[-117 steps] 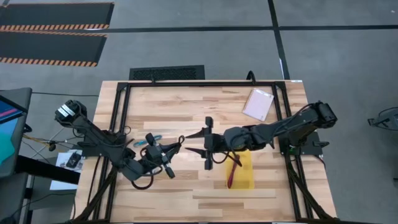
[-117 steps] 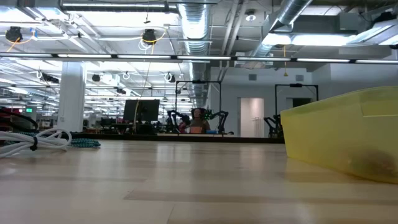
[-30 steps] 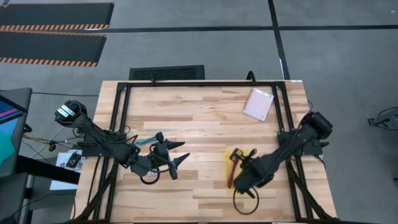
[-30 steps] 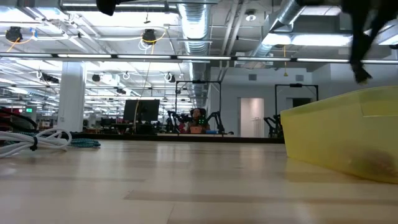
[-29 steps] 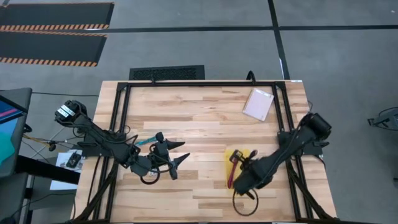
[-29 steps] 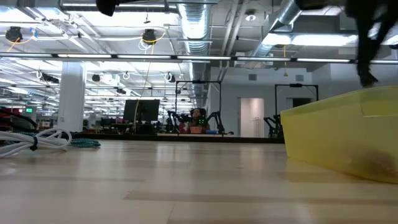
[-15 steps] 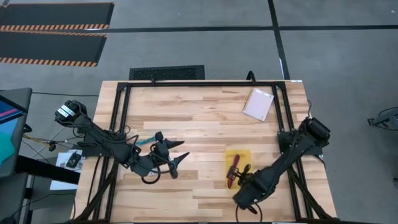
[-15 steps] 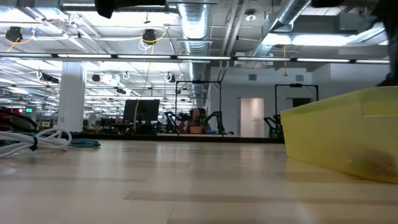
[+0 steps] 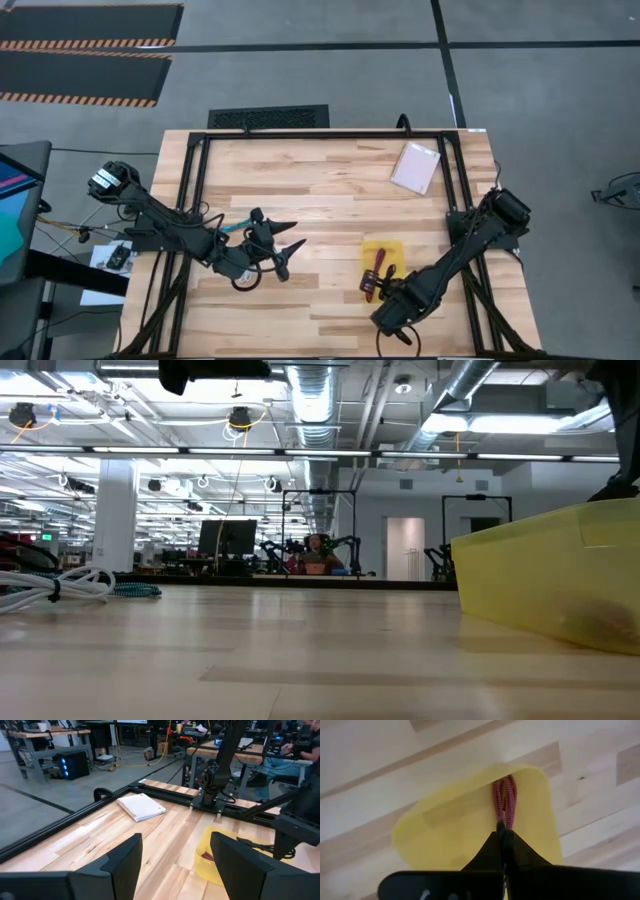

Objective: Pick and place USB-C Cables
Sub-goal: Put the black charger cable into the yellow bin

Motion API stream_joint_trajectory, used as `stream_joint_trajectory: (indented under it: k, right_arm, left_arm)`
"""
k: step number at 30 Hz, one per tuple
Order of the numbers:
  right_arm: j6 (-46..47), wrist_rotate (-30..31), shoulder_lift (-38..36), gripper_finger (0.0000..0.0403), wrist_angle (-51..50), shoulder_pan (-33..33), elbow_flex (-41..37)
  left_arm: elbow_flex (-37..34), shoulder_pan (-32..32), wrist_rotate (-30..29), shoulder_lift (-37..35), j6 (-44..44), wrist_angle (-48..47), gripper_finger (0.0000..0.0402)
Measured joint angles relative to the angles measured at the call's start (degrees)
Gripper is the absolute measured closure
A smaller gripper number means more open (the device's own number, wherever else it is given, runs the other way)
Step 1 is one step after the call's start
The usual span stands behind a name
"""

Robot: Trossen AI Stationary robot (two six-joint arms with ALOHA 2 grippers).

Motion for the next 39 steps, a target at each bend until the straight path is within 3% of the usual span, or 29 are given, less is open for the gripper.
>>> stream_joint_trajectory:
  k: [20,39]
  right_arm:
    - [-1.6,-1.3,-5.1,0.0395,17.5,-1.8,-18.0]
    - [-1.7,-7.7,-5.1,0.0357,25.0,-5.2,-22.9]
  left_arm:
    - [0.0,4.1,0.0,0.0,-1.1,-0.7,0.0178]
    - [0.0,4.1,0.8,0.0,-2.0,-2.3,0.0178]
